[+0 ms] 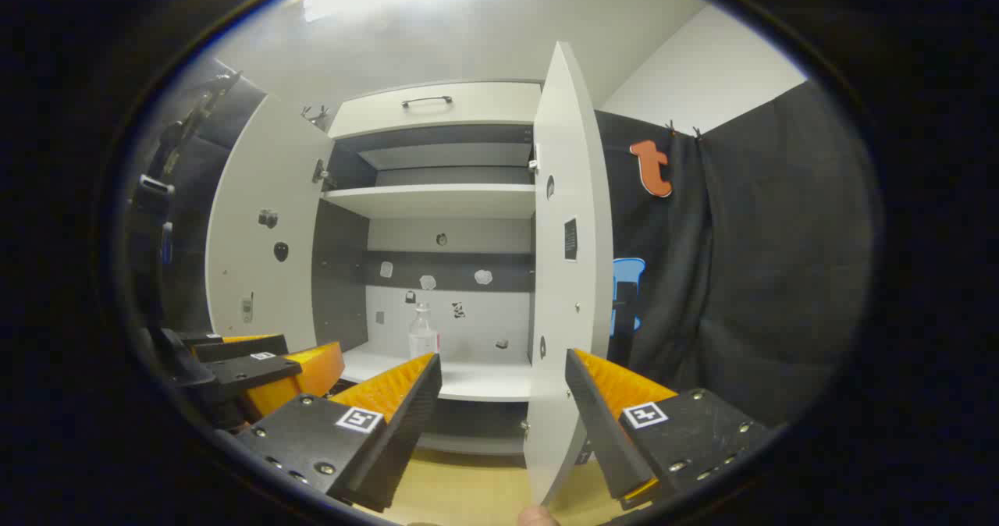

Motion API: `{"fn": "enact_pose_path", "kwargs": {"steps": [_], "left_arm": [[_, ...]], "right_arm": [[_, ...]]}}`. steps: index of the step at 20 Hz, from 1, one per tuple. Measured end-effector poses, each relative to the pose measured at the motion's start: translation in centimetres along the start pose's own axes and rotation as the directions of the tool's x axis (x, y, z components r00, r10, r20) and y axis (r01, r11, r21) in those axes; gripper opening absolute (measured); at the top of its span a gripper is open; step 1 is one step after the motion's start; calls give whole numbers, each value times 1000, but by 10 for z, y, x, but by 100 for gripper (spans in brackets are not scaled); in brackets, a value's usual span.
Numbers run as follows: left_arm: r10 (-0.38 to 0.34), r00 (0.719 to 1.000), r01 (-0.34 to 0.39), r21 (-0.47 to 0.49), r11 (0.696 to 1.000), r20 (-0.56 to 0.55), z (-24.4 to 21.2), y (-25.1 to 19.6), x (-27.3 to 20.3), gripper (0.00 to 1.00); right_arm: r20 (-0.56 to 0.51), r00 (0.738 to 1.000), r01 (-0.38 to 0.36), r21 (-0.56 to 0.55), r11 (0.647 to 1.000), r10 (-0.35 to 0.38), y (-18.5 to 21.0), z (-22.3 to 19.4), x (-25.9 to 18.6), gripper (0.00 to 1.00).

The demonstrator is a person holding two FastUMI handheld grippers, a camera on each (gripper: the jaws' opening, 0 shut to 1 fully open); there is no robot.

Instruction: Grasp the bottle in the cabinet with the left hand and place it on the coaster, then close the right door with the right hand and the left door with the left hand.

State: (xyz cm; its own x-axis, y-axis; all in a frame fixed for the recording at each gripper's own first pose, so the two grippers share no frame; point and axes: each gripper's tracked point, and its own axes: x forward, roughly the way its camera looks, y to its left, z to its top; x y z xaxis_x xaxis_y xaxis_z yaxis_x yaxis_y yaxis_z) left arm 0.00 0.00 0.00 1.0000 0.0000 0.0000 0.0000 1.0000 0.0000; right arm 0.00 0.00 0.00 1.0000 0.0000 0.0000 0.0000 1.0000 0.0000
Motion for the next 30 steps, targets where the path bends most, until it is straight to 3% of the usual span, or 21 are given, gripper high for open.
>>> {"fn": "enact_pose_path", "kwargs": {"steps": [8, 9, 20, 25, 30], "left_arm": [[9, 1000, -9, 4, 1000, 3, 0, 1, 6, 100], [8, 1000, -8, 4, 1000, 6, 0, 0, 6, 96], [-14, 1000, 14, 12, 1000, 3, -2, -10, 17, 96], [-7, 1000, 6, 46, 999, 9, 6, -6, 53, 96], [0, 1000, -1, 59, 998, 18, 13, -6, 112, 96]], "right_arm": [[8, 1000, 8, 0, 1000, -8, -3, -2, 4, 96], [9, 1000, 8, 1, 1000, -8, -4, -2, 4, 96], [14, 1000, 22, 5, 1000, -22, -10, 0, 2, 96], [22, 999, 46, -2, 999, -46, -22, 2, -10, 96], [20, 991, 134, -27, 991, -133, -55, -1, -24, 96]]}}
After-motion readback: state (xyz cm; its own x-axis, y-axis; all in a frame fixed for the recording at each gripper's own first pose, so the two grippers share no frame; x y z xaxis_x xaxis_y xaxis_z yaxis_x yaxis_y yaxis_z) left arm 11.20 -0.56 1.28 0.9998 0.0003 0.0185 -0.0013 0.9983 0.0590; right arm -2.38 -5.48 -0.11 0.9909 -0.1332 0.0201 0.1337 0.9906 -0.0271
